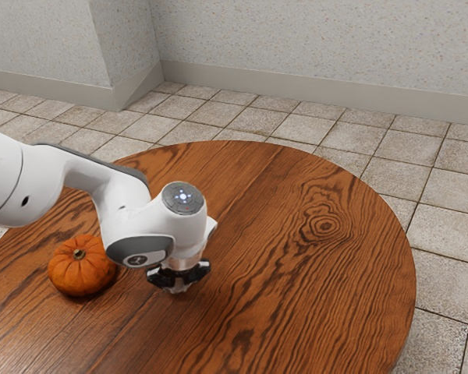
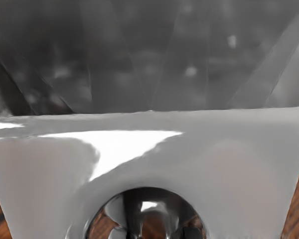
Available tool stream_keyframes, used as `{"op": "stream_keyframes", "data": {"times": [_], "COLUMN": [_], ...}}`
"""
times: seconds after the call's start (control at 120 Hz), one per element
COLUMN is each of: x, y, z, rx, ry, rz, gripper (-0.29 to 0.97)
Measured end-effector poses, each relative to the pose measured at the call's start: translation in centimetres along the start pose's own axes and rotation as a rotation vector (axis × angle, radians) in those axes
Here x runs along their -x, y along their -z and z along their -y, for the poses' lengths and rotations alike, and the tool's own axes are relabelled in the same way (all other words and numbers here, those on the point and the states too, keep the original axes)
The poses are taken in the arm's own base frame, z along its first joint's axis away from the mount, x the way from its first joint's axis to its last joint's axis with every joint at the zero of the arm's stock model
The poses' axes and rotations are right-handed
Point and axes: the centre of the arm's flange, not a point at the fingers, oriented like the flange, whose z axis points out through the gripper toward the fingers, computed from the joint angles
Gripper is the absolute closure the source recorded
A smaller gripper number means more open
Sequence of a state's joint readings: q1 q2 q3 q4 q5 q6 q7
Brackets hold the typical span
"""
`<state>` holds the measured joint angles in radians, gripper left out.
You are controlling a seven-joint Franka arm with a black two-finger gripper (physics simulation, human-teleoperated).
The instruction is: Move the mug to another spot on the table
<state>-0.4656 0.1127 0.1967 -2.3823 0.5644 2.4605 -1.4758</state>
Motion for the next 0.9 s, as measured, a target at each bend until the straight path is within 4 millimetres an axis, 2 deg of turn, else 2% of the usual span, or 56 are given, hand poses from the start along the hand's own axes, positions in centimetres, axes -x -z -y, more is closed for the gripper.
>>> {"op": "stream_keyframes", "data": {"times": [0.158, 0.325, 0.458, 0.533, 0.608, 0.9], "x": [-0.1, -0.3, -0.1, 1.1, 1.6, 1.8], "y": [0.3, 1.0, 1.3, 0.9, 0.7, 0.8], "z": [-0.2, -0.2, 0.3, 1.7, 2.4, 2.5], "rx": [0.025, 0.048, 0.055, 0.041, 0.037, 0.049], "ry": [0.004, 0.010, 0.012, 0.008, 0.009, 0.016], "rz": [-0.001, -0.005, -0.001, 0.017, 0.024, 0.027], "gripper": [0.40, 0.25, 0.20, 0.18, 0.16, 0.14]}}
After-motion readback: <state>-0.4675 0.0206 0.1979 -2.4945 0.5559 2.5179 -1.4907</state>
